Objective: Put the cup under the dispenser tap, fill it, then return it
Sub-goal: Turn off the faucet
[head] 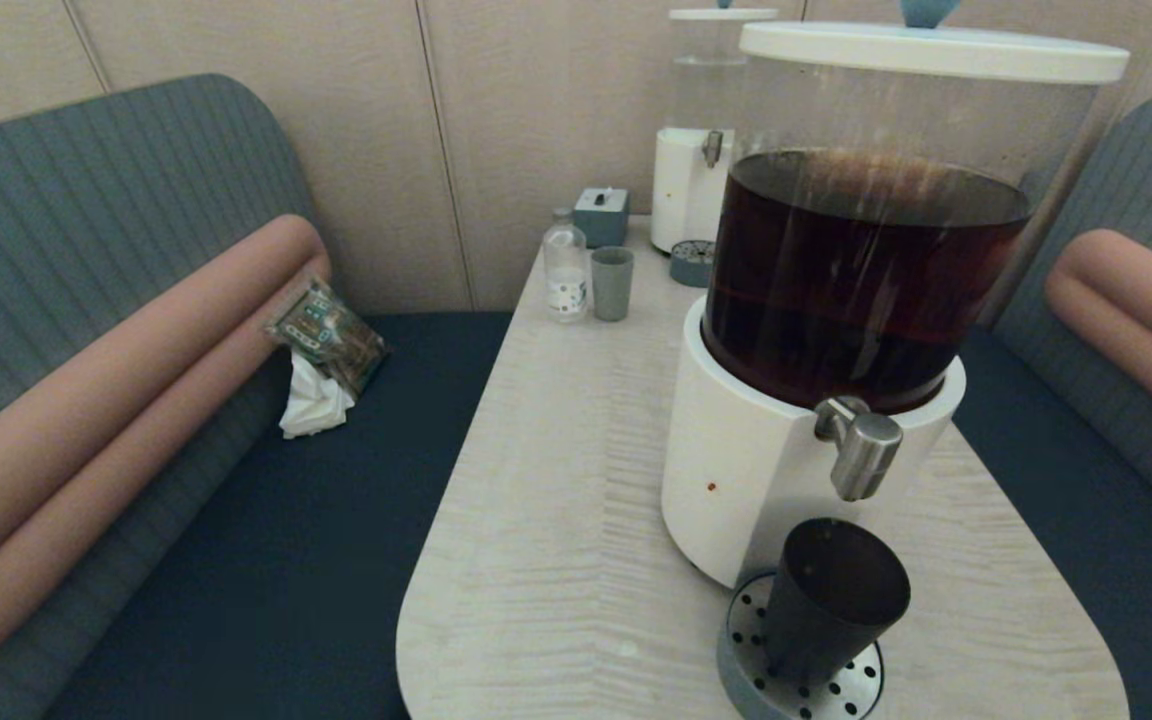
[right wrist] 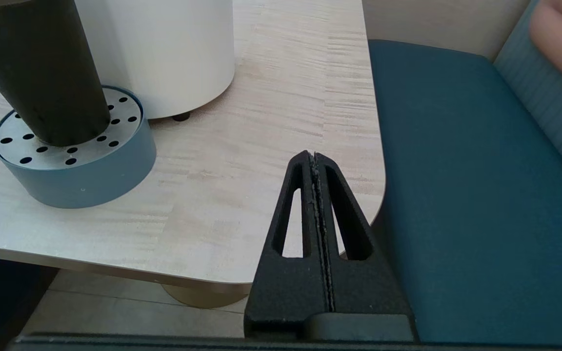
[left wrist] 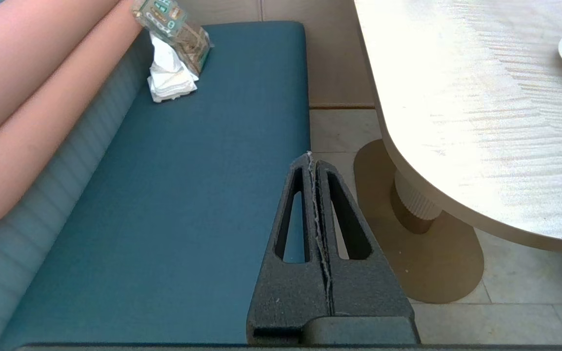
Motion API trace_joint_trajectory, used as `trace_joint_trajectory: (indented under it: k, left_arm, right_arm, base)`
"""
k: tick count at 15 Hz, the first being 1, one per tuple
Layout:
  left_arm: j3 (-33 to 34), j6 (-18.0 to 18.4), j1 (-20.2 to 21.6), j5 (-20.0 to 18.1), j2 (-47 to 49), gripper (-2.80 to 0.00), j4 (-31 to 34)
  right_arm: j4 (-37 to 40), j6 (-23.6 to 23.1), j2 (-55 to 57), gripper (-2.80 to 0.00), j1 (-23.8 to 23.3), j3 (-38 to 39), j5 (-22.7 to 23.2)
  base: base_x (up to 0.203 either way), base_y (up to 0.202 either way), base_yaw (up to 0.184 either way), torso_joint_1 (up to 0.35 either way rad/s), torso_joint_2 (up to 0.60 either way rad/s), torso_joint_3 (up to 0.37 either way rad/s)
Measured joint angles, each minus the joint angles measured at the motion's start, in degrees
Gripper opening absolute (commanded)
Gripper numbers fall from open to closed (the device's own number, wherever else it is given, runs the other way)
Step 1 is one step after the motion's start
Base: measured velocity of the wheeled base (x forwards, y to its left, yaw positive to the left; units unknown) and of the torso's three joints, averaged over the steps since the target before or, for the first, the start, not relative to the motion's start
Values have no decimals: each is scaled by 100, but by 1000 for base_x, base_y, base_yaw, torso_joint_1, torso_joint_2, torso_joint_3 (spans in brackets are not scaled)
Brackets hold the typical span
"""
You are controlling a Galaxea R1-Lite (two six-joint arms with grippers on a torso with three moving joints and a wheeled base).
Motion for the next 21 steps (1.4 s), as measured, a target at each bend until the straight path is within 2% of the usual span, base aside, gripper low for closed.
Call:
trace_joint_trajectory:
  k: [5, 21]
  left_arm:
    - [0, 0, 0, -2, 0, -280, 1]
    - [4, -15, 0, 0, 0, -280, -49]
  right_arm:
    - [5, 126, 0, -280, 0, 0, 4]
    - [6, 127, 0, -280, 0, 0, 4]
  base:
    - [0, 0, 0, 0, 0, 0]
    - [0, 0, 0, 0, 0, 0]
